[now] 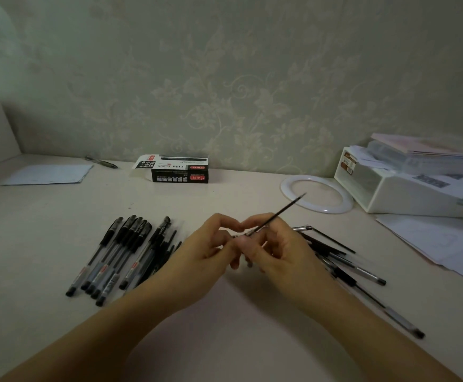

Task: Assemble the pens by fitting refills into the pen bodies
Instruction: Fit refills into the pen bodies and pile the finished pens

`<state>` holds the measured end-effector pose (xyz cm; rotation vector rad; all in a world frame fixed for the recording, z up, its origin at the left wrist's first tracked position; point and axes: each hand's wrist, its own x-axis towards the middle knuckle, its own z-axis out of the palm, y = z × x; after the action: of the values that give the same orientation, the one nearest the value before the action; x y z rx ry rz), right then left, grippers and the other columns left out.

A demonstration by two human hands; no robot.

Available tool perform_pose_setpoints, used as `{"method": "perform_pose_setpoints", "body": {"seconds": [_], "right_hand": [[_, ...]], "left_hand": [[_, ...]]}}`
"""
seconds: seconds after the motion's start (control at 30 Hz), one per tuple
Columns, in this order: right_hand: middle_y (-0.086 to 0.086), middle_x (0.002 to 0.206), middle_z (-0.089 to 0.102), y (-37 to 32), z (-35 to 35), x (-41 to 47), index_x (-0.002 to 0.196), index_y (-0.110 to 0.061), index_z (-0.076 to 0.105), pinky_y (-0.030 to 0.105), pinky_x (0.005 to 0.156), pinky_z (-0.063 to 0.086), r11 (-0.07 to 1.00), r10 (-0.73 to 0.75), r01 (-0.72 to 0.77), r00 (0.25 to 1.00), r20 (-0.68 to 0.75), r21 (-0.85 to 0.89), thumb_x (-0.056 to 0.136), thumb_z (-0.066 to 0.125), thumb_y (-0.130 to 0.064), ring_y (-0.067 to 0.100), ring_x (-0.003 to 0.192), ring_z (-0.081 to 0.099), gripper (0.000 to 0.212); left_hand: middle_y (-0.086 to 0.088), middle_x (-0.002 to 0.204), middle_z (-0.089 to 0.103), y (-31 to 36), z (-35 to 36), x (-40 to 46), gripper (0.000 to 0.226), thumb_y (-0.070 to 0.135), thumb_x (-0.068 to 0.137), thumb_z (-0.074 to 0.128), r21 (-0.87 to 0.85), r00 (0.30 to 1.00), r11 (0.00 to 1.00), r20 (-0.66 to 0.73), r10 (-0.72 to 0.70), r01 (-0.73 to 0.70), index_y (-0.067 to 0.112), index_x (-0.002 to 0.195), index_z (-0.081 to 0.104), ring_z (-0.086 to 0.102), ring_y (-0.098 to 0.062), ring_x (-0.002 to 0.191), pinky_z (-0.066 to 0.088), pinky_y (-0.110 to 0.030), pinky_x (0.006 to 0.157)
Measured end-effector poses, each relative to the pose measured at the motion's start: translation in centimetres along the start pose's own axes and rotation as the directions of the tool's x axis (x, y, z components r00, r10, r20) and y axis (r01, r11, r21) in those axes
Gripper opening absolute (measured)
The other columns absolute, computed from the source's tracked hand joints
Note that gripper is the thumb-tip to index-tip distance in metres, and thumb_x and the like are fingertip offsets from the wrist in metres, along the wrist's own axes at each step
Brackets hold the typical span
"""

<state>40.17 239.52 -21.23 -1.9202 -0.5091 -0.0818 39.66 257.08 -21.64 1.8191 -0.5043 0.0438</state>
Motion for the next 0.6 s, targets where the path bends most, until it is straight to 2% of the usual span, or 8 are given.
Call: {"method": "perform_pose_setpoints", "body": {"seconds": [0.1, 0.2, 0.27, 0.37, 0.43, 0.57, 0.6], "right_hand": [[-0.016, 0.087, 0.06, 0.6, -0.3, 0.0, 0.105, -0.045, 0.049, 0.015, 0.061, 0.048, 0.945, -0.062, 0.052, 0.998, -0.021, -0.322, 0.077, 0.062, -0.069, 0.002, 0.073, 0.058, 0.04], [-0.021, 0.09, 0.048, 1.3, -0.5, 0.1, 0.108, -0.038, 0.055, 0.01, 0.063, 0.038, 0.822, -0.159, 0.122, 0.987, -0.018, -0.556, 0.083, 0.066, -0.055, -0.006, 0.081, 0.049, 0.032], [-0.022, 0.089, 0.042, 1.6, -0.6, 0.2, 0.108, -0.031, 0.061, 0.008, 0.064, 0.034, 0.783, -0.187, 0.14, 0.982, -0.016, -0.606, 0.086, 0.067, -0.047, -0.007, 0.076, 0.046, 0.028], [-0.025, 0.086, 0.039, 1.8, -0.4, 0.1, 0.11, -0.028, 0.064, 0.006, 0.065, 0.032, 0.784, -0.164, 0.131, 0.986, 0.001, -0.606, 0.087, 0.068, -0.042, -0.01, 0.073, 0.043, 0.027], [-0.023, 0.085, 0.039, 1.9, -0.4, 0.2, 0.112, -0.025, 0.066, 0.005, 0.067, 0.032, 0.777, -0.159, 0.138, 0.987, 0.022, -0.614, 0.09, 0.068, -0.033, -0.009, 0.073, 0.042, 0.024], [-0.015, 0.091, 0.045, 1.7, -0.5, 0.3, 0.109, -0.022, 0.067, 0.016, 0.075, 0.041, 0.758, -0.158, 0.142, 0.987, 0.032, -0.636, 0.091, 0.064, -0.015, 0.0, 0.079, 0.047, 0.019], [-0.014, 0.092, 0.046, 1.6, -0.5, 0.3, 0.109, -0.022, 0.068, 0.018, 0.077, 0.043, 0.762, -0.156, 0.142, 0.987, 0.034, -0.632, 0.091, 0.063, -0.015, 0.001, 0.08, 0.048, 0.019]], "left_hand": [[0.004, 0.066, 0.057, 0.2, -0.3, 0.2, 0.024, 0.038, 0.09, 0.052, -0.124, 0.997, 0.992, -0.066, 0.026, -0.034, 0.031, 0.112, 0.051, 0.044, -0.006, 0.053, 0.036, -0.015, 0.048], [0.002, 0.069, 0.057, 0.5, -0.8, 0.3, 0.027, 0.043, 0.089, 0.05, -0.118, 0.994, 0.991, -0.099, 0.048, -0.059, 0.037, 0.115, 0.05, 0.043, -0.007, 0.054, 0.038, -0.017, 0.048], [0.002, 0.069, 0.056, 0.5, -0.9, 0.3, 0.029, 0.044, 0.089, 0.05, -0.119, 0.994, 0.991, -0.096, 0.054, -0.065, 0.037, 0.117, 0.05, 0.041, -0.007, 0.054, 0.038, -0.017, 0.049], [0.002, 0.068, 0.055, 0.4, -0.6, 0.2, 0.027, 0.042, 0.09, 0.049, -0.079, 0.995, 0.994, -0.078, 0.065, -0.071, 0.036, 0.116, 0.053, 0.04, -0.007, 0.054, 0.038, -0.016, 0.049], [0.003, 0.067, 0.054, 0.2, -0.5, 0.2, 0.022, 0.037, 0.093, 0.049, -0.019, 0.994, 0.997, -0.079, 0.075, -0.077, 0.036, 0.115, 0.055, 0.041, -0.008, 0.054, 0.037, -0.018, 0.05], [0.004, 0.069, 0.057, -0.1, -0.3, 0.1, 0.017, 0.037, 0.096, 0.048, 0.194, 0.996, 0.98, -0.068, 0.05, -0.035, 0.043, 0.111, 0.054, 0.052, -0.025, 0.061, 0.047, -0.036, 0.056], [0.005, 0.071, 0.057, -0.3, -0.3, 0.0, 0.017, 0.037, 0.097, 0.048, 0.239, 0.998, 0.971, -0.059, 0.037, -0.022, 0.045, 0.111, 0.053, 0.055, -0.025, 0.063, 0.049, -0.035, 0.059]]}}
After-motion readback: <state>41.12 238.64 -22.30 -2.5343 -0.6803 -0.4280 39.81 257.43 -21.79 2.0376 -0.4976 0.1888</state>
